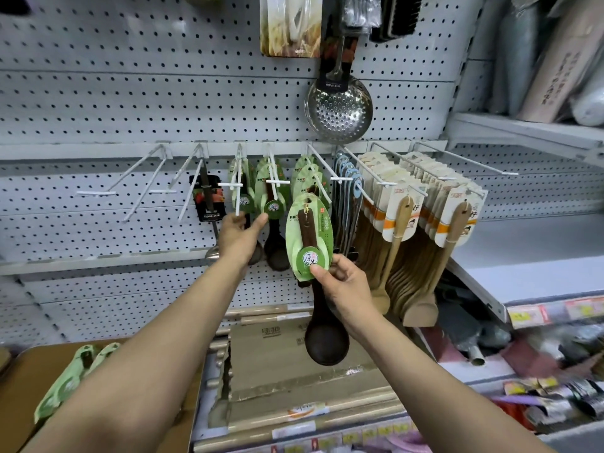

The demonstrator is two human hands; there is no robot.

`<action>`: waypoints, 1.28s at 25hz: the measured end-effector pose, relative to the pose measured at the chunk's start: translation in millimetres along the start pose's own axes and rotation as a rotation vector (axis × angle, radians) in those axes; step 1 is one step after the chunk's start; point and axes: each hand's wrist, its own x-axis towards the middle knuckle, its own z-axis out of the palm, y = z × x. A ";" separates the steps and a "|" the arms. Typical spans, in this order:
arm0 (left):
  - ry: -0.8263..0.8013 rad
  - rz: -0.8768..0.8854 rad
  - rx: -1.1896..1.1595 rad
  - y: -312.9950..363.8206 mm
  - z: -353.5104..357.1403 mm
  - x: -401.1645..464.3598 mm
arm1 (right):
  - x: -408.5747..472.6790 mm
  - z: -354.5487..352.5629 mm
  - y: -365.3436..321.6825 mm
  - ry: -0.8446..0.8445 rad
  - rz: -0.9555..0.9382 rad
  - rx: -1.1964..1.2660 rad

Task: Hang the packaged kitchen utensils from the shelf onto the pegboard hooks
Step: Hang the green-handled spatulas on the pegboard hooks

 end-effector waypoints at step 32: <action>-0.224 -0.043 -0.176 16.4 1.1 12.2 | 85.4 58.1 25.8 -0.022 0.169 0.046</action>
